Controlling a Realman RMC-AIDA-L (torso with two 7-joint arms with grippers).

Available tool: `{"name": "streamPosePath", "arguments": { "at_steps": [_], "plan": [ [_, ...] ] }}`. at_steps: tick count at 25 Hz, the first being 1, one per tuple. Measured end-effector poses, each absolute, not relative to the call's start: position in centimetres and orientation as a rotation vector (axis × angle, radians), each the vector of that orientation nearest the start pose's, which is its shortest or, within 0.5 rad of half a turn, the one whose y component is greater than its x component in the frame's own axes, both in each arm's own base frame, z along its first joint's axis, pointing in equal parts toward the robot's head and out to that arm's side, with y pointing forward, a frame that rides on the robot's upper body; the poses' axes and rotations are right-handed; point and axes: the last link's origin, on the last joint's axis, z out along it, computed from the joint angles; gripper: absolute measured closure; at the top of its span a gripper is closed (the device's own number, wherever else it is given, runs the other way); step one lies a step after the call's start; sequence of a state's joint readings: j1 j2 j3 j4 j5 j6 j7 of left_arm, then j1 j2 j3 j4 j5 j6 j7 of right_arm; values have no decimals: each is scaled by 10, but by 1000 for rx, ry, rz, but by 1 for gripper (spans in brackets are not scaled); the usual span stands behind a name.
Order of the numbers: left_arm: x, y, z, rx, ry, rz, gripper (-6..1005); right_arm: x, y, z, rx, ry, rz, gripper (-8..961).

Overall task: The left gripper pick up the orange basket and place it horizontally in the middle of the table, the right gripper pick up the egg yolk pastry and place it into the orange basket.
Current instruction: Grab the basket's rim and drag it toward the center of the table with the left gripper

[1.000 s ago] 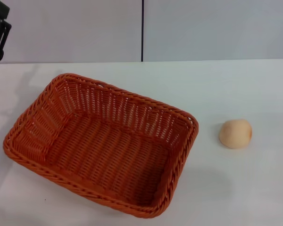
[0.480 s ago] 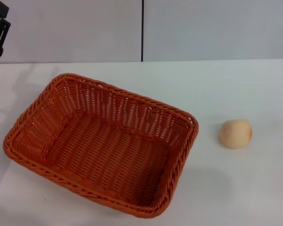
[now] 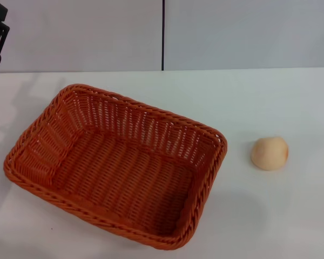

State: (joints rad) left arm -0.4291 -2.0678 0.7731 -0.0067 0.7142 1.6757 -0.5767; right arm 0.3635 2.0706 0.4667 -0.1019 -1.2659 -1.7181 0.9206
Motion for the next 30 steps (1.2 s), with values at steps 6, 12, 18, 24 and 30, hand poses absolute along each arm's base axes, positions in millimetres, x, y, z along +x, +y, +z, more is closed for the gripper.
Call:
{"name": "streamPosePath", "arguments": {
  "at_steps": [6,12,18,24,30],
  "plan": [
    [-308,295,36,-1513,-462,-1245,331,405,238,134,-722,602,1224,208],
    [-301,304,49,-1550,-452,-1321,337,410,236,133,-821,621,1150,208],
    [-288,319,74,-1673,-437,-1413,344,412,238,129,-939,648,1089,208],
    [-262,343,98,-2036,-491,-1360,350,417,226,121,-987,700,1087,208],
    [-237,357,115,-2329,-550,-1120,357,416,224,114,-1044,733,1093,208]
  ]
}}
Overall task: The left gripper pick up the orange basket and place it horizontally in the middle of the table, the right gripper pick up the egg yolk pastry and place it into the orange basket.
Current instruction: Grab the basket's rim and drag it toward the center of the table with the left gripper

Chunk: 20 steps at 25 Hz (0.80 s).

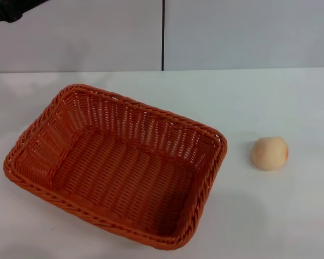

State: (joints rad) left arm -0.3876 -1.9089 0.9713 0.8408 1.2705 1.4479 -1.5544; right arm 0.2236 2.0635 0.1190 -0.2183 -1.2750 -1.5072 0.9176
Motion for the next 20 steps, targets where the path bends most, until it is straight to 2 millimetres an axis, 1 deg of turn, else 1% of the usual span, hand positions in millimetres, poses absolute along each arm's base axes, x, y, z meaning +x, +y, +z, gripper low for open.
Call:
{"name": "streamPosePath", "arguments": {
  "at_steps": [2,3,5,6,7,8,9,10,11,12,14,15,20],
  "plan": [
    [-231,359,119,-2376,-557,-1052,359,417,226,113,-1059,754,1096,208],
    [-226,362,123,-2410,-566,-987,360,417,227,112,-1064,763,1097,208],
    [-226,362,123,-2410,-566,-987,362,417,228,111,-1070,770,1098,208],
    [-219,368,123,-2468,-609,-865,364,416,228,111,-1072,770,1100,208],
    [-219,368,123,-2468,-609,-865,365,416,229,110,-1074,774,1102,208],
    [-213,373,121,-2516,-653,-738,366,416,230,110,-1076,782,1108,208],
    [-213,373,121,-2516,-653,-738,367,417,231,109,-1074,798,1113,208],
    [-210,376,120,-2535,-670,-669,368,418,232,108,-1071,819,1120,208],
    [-204,379,116,-2570,-690,-503,369,419,233,108,-1069,837,1125,208],
    [-200,381,114,-2582,-684,-459,370,420,234,108,-1071,848,1126,208],
    [-200,381,114,-2582,-684,-459,372,420,236,107,-1079,857,1126,208],
    [-195,384,109,-2604,-670,-348,373,419,236,107,-1082,857,1126,208],
    [-196,388,103,-2615,-645,-213,379,419,237,104,-1090,869,1128,208]
  ]
}}
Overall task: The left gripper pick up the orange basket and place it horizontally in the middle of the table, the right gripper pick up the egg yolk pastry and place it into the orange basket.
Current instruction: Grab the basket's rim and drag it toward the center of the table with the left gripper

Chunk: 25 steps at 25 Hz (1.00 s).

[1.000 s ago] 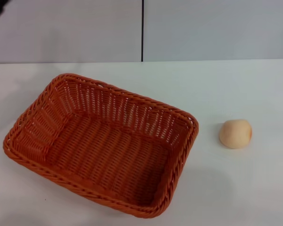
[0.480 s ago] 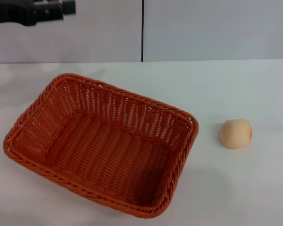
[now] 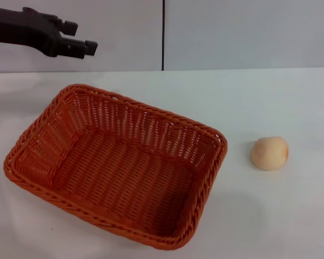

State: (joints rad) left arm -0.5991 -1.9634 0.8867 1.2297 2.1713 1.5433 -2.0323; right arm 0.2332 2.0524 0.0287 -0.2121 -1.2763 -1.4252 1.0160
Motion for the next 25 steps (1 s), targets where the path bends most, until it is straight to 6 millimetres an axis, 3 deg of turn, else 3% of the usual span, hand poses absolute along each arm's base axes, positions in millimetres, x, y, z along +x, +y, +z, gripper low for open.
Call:
{"name": "streamPosePath", "arguments": {
  "at_steps": [13,25],
  "plan": [
    [-210,392,79,-2592,-603,144,393,418,236,94,-1103,916,1145,208],
    [-220,388,66,-2608,-613,198,406,415,236,86,-1127,952,1162,208]
  ]
}}
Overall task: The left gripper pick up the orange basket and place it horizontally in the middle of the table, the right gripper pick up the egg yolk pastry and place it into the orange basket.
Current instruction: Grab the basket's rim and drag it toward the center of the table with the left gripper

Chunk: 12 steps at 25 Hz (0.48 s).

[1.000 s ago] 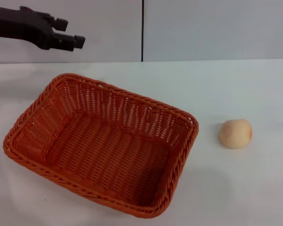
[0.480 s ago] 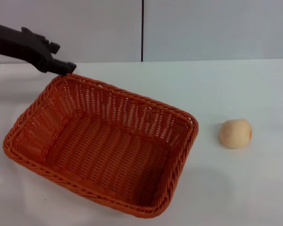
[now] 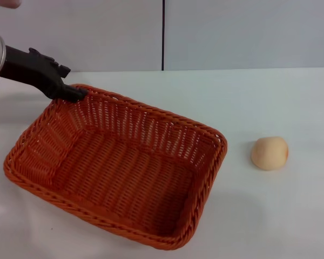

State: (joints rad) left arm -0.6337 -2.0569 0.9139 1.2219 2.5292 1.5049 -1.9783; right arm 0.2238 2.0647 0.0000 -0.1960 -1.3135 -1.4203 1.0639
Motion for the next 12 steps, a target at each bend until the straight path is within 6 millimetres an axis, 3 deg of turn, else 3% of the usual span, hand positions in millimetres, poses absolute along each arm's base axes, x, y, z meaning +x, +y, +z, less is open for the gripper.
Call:
{"name": "streamPosePath", "arguments": {
  "at_steps": [12],
  "plan": [
    [-231,390,48,-2602,-610,258,419,415,235,79,-1134,977,1167,208]
  ]
}}
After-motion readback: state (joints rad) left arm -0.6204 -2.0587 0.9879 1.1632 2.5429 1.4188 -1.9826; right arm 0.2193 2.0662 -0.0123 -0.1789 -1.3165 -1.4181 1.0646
